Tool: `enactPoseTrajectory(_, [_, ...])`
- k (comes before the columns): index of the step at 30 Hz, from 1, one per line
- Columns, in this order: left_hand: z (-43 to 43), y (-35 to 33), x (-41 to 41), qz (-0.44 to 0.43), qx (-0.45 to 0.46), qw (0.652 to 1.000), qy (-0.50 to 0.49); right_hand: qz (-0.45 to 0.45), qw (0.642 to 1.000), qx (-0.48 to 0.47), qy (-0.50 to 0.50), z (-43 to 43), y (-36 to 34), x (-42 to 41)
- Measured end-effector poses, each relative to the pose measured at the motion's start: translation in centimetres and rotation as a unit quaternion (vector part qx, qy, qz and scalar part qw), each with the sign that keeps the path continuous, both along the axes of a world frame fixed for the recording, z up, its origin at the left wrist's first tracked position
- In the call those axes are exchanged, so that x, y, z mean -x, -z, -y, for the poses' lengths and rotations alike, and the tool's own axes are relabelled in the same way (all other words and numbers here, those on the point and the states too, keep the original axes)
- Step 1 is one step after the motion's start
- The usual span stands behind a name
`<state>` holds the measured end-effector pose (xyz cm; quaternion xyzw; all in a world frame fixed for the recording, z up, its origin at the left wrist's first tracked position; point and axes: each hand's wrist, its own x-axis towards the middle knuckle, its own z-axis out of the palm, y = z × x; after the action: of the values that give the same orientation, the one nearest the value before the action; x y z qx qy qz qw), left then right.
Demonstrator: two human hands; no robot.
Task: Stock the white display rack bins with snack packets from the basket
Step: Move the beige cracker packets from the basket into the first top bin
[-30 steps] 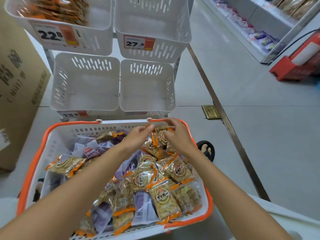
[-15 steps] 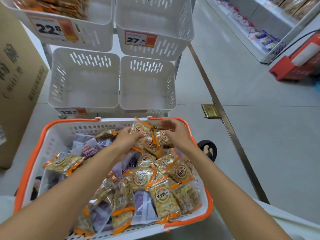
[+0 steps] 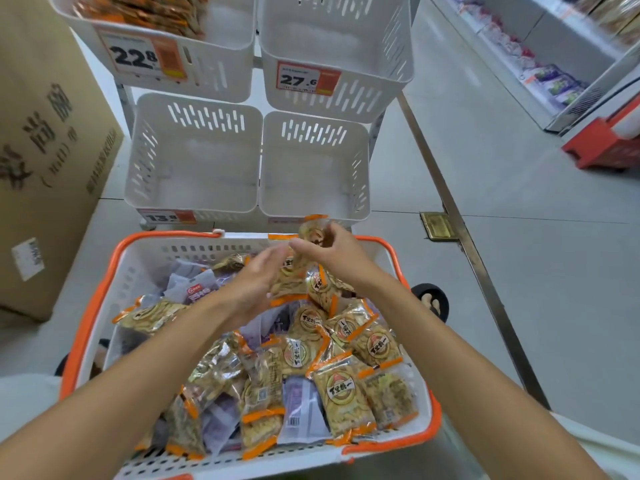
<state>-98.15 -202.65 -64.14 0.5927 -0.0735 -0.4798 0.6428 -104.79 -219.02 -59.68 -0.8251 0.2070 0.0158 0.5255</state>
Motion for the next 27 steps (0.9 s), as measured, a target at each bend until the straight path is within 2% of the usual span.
enactPoseTrajectory(1, [0.3, -0.5, 0.5, 0.017, -0.001, 1.0, 0.012, -0.04, 0.999, -0.011, -0.025, -0.3, -0.3, -0.6])
enactPoseTrajectory(3, [0.7, -0.9, 0.7, 0.059, -0.023, 0.998, -0.027, -0.09, 0.992, -0.054, -0.066, -0.2, -0.5, -1.2])
enactPoseTrajectory(5, [0.3, -1.1, 0.1, 0.035, -0.026, 0.995, -0.094, -0.051, 0.994, -0.098, -0.012, 1.5, -0.2, -1.1])
enactPoseTrajectory(6, [-0.1, -1.0, -0.3, 0.009, -0.022, 0.993, -0.115, -0.02, 0.996, -0.078, 0.038, 2.8, 0.2, -0.6])
enactPoseTrajectory(7, [-0.5, -0.9, -0.8, -0.012, -0.017, 0.992, -0.128, 0.002, 0.996, -0.015, 0.088, 3.9, 0.6, 0.0])
enactPoseTrajectory(9, [-1.3, -0.6, -1.2, -0.037, -0.011, 0.991, -0.13, -0.02, 0.985, 0.119, 0.126, 5.5, 2.7, 1.6])
enactPoseTrajectory(11, [-1.7, -0.3, -1.1, -0.042, -0.015, 0.993, -0.113, -0.068, 0.982, 0.151, 0.088, 5.7, 5.3, 2.7])
enactPoseTrajectory(14, [-2.0, 0.0, -0.8, -0.049, -0.019, 0.995, -0.082, -0.116, 0.951, 0.286, 0.023, 5.9, 9.3, 2.8])
enactPoseTrajectory(16, [-2.4, -0.1, -0.8, -0.054, -0.01, 0.995, -0.083, -0.078, 0.943, 0.322, 0.037, 6.5, 9.8, 2.4])
enactPoseTrajectory(18, [-3.0, -0.2, -1.0, -0.056, -0.005, 0.994, -0.093, -0.004, 0.952, 0.297, 0.075, 5.9, 7.7, 2.2])
enactPoseTrajectory(19, [-3.2, -0.2, -1.2, -0.051, -0.008, 0.994, -0.097, 0.029, 0.963, 0.249, 0.1, 5.2, 6.0, 2.3])
enactPoseTrajectory(21, [-3.1, -0.4, -1.5, -0.042, -0.012, 0.994, -0.096, 0.063, 0.988, 0.08, 0.119, 3.3, 2.3, 2.4])
enactPoseTrajectory(23, [-2.3, -1.2, -1.5, -0.041, -0.001, 0.996, -0.074, 0.034, 0.996, -0.058, 0.06, 1.4, 0.1, 2.0])
enactPoseTrajectory(25, [-1.1, -2.5, -1.4, -0.069, 0.051, 0.995, -0.049, -0.002, 0.999, -0.045, -0.005, -0.1, -0.3, 1.1])
enactPoseTrajectory(27, [-0.4, -3.4, -1.7, -0.093, 0.101, 0.988, -0.065, 0.005, 0.999, -0.038, -0.011, -1.2, -0.3, 0.0])
